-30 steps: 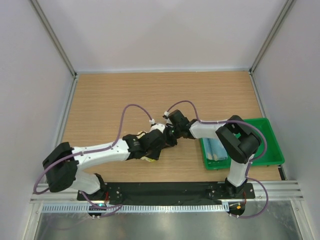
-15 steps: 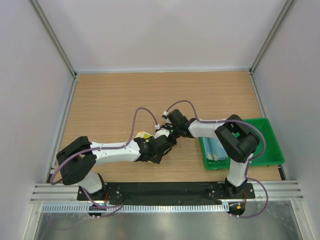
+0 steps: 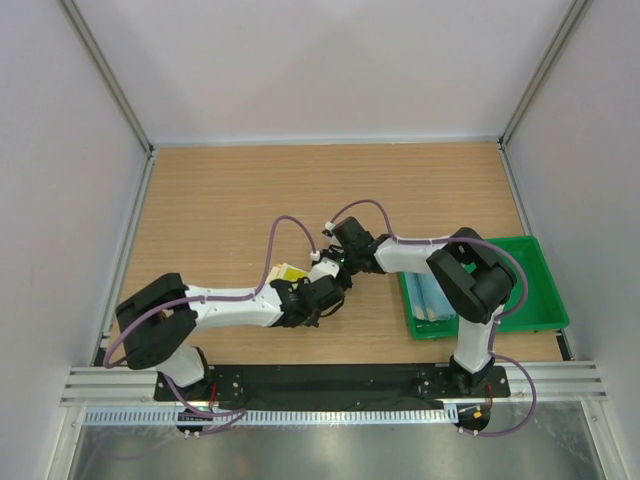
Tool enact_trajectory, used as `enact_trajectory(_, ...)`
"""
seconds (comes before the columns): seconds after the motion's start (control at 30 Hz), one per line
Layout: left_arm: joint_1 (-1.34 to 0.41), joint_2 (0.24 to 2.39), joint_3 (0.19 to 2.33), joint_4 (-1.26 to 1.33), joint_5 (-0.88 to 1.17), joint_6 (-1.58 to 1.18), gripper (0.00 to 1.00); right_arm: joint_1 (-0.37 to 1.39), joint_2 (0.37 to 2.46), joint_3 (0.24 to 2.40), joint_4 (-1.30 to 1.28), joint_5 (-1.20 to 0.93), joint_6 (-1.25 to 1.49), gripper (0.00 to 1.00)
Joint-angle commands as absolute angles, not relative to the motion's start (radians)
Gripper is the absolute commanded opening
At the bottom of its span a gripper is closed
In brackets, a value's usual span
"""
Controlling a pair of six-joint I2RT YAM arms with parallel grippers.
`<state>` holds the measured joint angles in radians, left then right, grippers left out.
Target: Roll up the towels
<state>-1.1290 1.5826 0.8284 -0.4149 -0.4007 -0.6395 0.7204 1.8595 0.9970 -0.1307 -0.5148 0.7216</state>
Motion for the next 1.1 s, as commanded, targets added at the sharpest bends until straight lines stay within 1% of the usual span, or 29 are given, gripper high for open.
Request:
enact_trajectory(0.0,-1.135,1.693,0.772,-0.374,-0.244,-0.658,0.00,0.727,1.876,1.025,-0.155,-0.523,0.706,0.16)
enact_trajectory(0.17,-1.135,1.668,0.758,-0.345,-0.184,-0.653,0.00,0.727,1.887,1.020,-0.184,-0.509,0.690,0.23)
enact_trajectory(0.2,-1.135,1.646,0.750,-0.339,-0.169,-0.655,0.00,0.726,1.890,1.020,-0.198,-0.499,0.684,0.31)
enact_trajectory(0.27,-1.135,1.620,0.744,-0.328,-0.135,-0.661,0.00,0.719,1.899,1.017,-0.206,-0.495,0.680,0.37)
enact_trajectory(0.3,-1.134,1.597,0.742,-0.322,-0.126,-0.664,0.00,0.716,1.905,1.012,-0.204,-0.495,0.681,0.41)
enact_trajectory(0.33,-1.134,1.588,0.739,-0.322,-0.118,-0.670,0.00,0.713,1.910,1.012,-0.206,-0.494,0.680,0.47)
enact_trajectory(0.4,-1.132,1.568,0.738,-0.321,-0.103,-0.673,0.00,0.700,1.922,1.015,-0.212,-0.494,0.680,0.50)
enact_trajectory(0.43,-1.132,1.554,0.738,-0.321,-0.095,-0.675,0.00,0.693,1.928,1.022,-0.224,-0.482,0.673,0.55)
enact_trajectory(0.53,-1.121,1.539,0.741,-0.314,-0.074,-0.673,0.00,0.667,1.931,1.052,-0.274,-0.465,0.663,0.59)
enact_trajectory(0.6,-1.111,1.536,0.736,-0.304,-0.060,-0.678,0.00,0.646,1.919,1.086,-0.331,-0.414,0.632,0.63)
enact_trajectory(0.63,-1.108,1.536,0.736,-0.299,-0.057,-0.678,0.00,0.637,1.911,1.098,-0.357,-0.414,0.632,0.63)
enact_trajectory(0.8,-1.078,1.505,0.701,-0.239,-0.006,-0.712,0.00,0.588,1.853,1.157,-0.495,-0.275,0.594,0.67)
enact_trajectory(0.87,-1.048,1.464,0.677,-0.174,0.060,-0.727,0.00,0.574,1.809,1.189,-0.556,-0.209,0.598,0.75)
enact_trajectory(0.9,-1.033,1.451,0.639,-0.137,0.143,-0.761,0.00,0.574,1.806,1.236,-0.615,-0.171,0.580,0.79)
enact_trajectory(0.93,-1.013,1.437,0.635,-0.121,0.172,-0.779,0.00,0.574,1.796,1.277,-0.655,-0.170,0.572,0.81)
enact_trajectory(0.97,-0.997,1.425,0.640,-0.123,0.193,-0.797,0.00,0.572,1.740,1.295,-0.669,-0.158,0.575,0.84)
enact_trajectory(1.0,-0.993,1.396,0.650,-0.129,0.207,-0.816,0.00,0.571,1.708,1.279,-0.651,-0.135,0.593,0.93)
enact_trajectory(1.03,-0.988,1.376,0.649,-0.135,0.219,-0.825,0.00,0.572,1.672,1.255,-0.620,-0.124,0.604,0.99)
enact_trajectory(1.07,-0.985,1.356,0.635,-0.124,0.224,-0.836,0.00,0.571,1.651,1.221,-0.570,-0.120,0.615,1.00)
